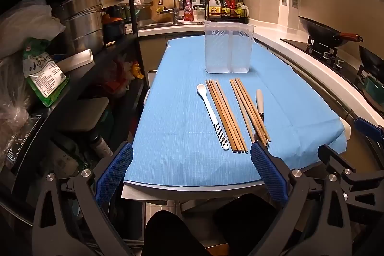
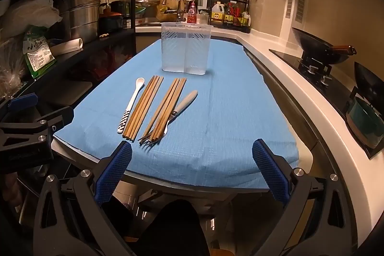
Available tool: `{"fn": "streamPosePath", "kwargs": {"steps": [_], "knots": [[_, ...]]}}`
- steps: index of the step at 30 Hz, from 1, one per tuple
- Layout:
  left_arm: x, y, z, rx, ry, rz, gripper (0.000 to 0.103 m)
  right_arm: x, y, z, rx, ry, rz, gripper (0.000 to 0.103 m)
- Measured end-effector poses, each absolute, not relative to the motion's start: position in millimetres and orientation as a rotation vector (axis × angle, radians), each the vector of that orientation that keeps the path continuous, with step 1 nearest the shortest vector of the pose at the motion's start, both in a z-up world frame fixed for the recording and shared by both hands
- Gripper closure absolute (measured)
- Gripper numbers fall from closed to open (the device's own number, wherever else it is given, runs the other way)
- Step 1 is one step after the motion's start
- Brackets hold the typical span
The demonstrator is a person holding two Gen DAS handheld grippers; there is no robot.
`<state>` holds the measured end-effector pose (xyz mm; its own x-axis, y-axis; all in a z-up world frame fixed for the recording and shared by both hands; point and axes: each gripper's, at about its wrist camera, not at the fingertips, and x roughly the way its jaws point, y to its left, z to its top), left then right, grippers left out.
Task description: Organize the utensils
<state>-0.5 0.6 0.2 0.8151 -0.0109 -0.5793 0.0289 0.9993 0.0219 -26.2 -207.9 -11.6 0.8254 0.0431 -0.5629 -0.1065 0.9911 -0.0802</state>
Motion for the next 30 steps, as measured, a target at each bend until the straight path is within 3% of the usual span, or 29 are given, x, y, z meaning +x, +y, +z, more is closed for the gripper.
{"fn": "streamPosePath", "kwargs": {"steps": [30], "knots": [[2.3,-5.6,-11.2,0.057,0.595,-0.030,0.008,-23.3,-203.4,-20.1,-0.112,0.586,0.086,0.005]]}}
